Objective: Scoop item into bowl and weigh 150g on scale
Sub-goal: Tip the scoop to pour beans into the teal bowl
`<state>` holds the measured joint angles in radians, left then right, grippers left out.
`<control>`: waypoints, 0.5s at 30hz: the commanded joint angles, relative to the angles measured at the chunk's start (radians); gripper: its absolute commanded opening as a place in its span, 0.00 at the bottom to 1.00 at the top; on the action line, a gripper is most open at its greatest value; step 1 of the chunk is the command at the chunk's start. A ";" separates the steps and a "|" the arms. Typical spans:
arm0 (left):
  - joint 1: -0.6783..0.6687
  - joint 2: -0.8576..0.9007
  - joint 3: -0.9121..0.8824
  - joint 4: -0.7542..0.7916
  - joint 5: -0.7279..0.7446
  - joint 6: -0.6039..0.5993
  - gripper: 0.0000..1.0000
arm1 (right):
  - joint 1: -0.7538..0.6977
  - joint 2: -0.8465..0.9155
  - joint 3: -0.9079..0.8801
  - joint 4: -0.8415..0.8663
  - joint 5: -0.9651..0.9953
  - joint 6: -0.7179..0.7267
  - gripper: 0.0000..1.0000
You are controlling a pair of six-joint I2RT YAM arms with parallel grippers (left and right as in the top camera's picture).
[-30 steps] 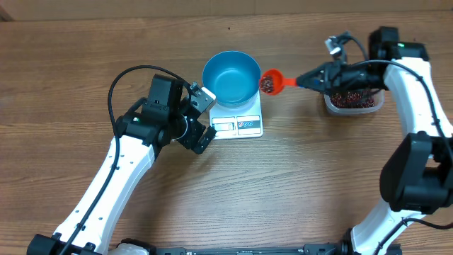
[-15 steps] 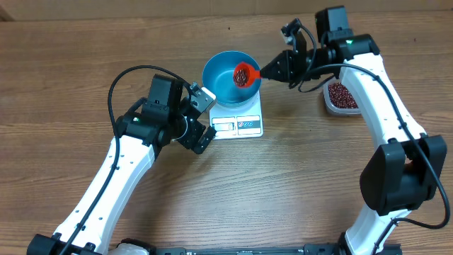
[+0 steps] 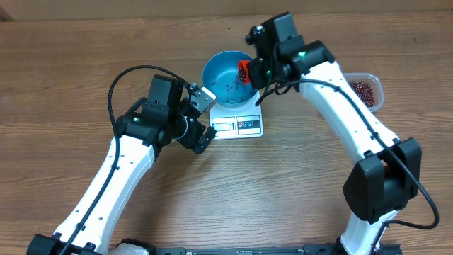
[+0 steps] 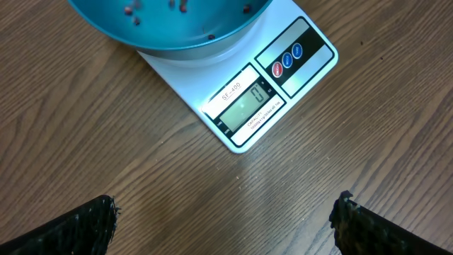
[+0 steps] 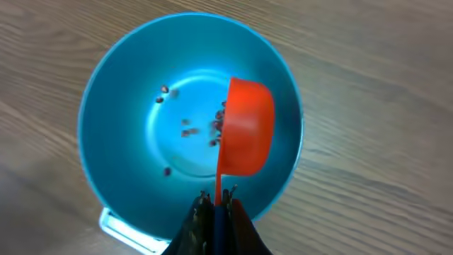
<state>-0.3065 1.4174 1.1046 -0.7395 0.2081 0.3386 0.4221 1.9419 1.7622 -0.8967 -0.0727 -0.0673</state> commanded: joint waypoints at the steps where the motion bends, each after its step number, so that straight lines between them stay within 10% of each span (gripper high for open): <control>1: 0.005 -0.021 -0.003 0.002 0.001 -0.010 1.00 | 0.025 -0.051 0.034 0.010 0.148 -0.061 0.04; 15: 0.005 -0.021 -0.003 0.002 0.001 -0.010 1.00 | 0.107 -0.081 0.068 -0.004 0.269 -0.132 0.04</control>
<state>-0.3065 1.4174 1.1046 -0.7395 0.2081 0.3386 0.5064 1.9137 1.7912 -0.9016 0.1139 -0.1780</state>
